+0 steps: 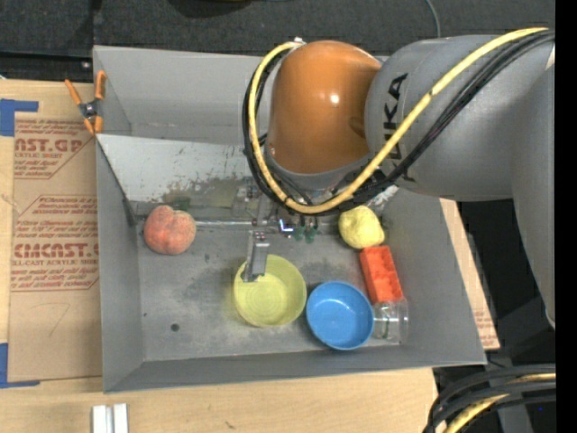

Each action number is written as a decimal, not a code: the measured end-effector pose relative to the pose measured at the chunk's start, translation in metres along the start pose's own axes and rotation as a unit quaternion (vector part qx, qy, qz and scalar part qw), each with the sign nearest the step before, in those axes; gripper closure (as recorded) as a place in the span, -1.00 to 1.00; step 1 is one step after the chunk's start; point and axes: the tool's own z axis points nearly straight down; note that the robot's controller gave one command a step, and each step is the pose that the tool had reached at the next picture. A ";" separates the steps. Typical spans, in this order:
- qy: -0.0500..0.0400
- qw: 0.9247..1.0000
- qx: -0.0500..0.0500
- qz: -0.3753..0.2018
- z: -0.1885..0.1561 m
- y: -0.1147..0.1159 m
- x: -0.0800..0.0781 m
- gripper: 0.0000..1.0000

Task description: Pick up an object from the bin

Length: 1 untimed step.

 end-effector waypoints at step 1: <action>-0.004 1.000 -0.001 0.001 -0.005 -0.001 -0.002 -1.00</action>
Offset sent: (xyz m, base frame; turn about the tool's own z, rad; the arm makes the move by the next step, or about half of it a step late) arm -0.0259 -0.0747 -0.1520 -0.2581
